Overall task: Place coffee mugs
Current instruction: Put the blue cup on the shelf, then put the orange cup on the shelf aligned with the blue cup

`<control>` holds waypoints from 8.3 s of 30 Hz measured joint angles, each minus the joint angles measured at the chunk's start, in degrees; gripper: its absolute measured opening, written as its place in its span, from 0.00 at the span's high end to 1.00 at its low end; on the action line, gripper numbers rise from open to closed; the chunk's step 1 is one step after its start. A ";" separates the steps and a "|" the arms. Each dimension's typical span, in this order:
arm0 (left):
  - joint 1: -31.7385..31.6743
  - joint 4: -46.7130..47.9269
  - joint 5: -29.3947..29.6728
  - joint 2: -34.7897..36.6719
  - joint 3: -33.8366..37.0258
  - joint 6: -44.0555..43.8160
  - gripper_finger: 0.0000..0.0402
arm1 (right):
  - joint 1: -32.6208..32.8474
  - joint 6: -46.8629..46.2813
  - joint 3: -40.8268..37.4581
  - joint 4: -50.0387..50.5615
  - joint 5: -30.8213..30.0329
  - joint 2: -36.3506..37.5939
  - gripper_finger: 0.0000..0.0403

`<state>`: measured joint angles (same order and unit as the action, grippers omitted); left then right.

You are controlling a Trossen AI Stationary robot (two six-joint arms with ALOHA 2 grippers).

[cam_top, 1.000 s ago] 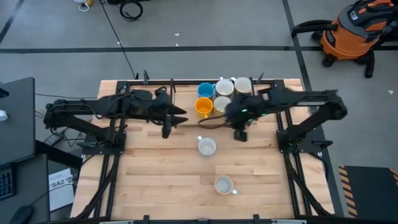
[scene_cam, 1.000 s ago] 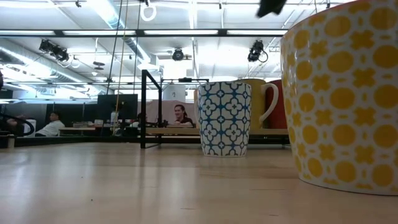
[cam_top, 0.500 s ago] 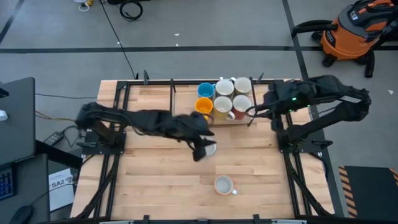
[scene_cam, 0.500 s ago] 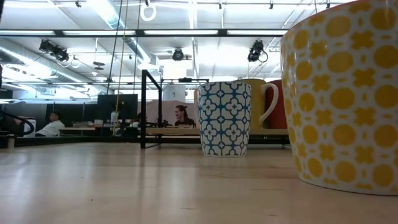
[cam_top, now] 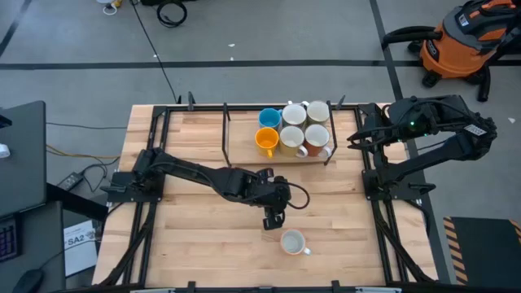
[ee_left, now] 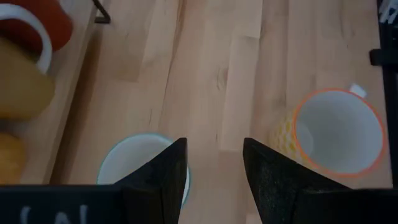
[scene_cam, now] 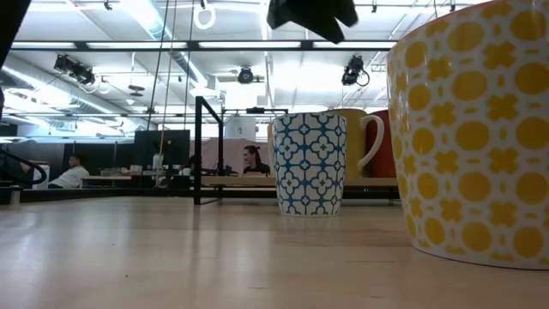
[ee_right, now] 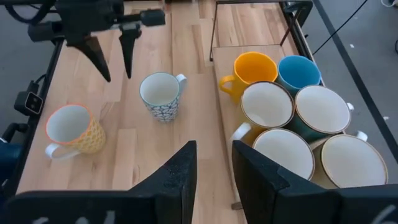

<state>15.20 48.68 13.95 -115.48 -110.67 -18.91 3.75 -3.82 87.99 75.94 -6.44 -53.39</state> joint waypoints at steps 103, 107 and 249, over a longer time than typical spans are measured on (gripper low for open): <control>-37.32 29.99 -0.57 1.18 -14.75 20.23 0.94 | 0.00 1.86 -0.02 2.22 0.07 0.16 0.73; -38.08 25.18 -1.48 1.14 -8.01 21.07 0.94 | 0.00 1.86 -0.02 0.96 0.07 0.16 0.73; 5.47 -24.76 -6.19 -0.42 16.69 -43.75 0.56 | -0.01 2.06 -0.02 -0.42 0.09 0.15 0.73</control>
<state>20.67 23.92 7.76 -115.91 -93.98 -62.66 3.73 -1.76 87.96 75.51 -6.35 -53.25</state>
